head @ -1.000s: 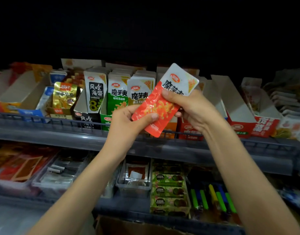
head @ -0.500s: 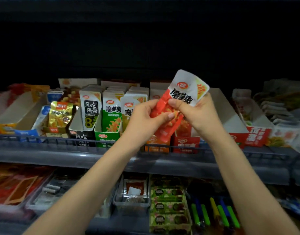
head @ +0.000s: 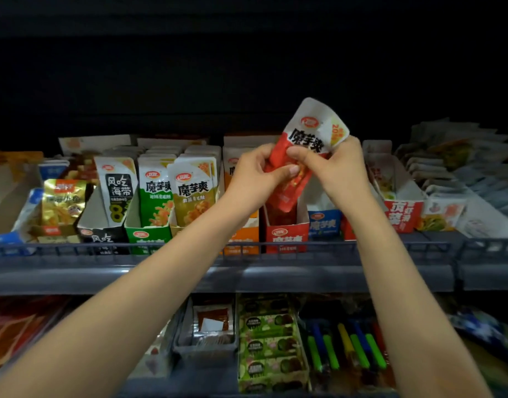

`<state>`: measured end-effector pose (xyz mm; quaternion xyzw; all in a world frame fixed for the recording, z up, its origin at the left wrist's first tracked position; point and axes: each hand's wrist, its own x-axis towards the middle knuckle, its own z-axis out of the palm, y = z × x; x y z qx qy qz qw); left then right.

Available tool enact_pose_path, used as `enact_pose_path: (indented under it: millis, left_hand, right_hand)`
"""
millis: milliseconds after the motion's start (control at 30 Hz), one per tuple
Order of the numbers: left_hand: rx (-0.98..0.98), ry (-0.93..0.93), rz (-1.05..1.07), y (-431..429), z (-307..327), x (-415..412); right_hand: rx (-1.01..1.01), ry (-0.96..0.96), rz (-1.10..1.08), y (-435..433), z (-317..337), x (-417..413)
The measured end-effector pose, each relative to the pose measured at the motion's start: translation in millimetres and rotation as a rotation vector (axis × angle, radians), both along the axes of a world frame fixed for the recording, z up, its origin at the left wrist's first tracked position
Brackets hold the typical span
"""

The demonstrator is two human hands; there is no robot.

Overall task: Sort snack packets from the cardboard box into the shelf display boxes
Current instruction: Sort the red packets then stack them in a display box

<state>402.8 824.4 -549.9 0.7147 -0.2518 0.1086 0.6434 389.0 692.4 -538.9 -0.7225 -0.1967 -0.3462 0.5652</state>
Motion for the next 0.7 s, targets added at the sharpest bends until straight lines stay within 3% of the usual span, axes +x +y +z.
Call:
enact_pose_path:
  millis: [100,233,367,433,567,700]
  left_hand:
    - [-0.065,0.074,0.021,-4,-7,4]
    - [0.312,0.001,0.157,-3,-15,16]
    - [0.334,-0.082,0.342,3,-25,16]
    - [0.449,-0.196,0.413,10,-33,15]
    - [0.645,-0.343,0.490,25,-50,14]
    - [0.732,-0.345,0.501,28,-56,8]
  right_hand:
    - [-0.013,0.062,-0.025,-11,-5,13]
    - [-0.080,0.111,-0.172,-25,-17,30]
    - [0.000,0.160,-0.087,-30,-31,39]
    - [0.014,0.167,-0.029,-28,-35,41]
    - [-0.148,0.179,-0.013,-23,-42,44]
    - [-0.344,0.234,-0.212,-23,-49,50]
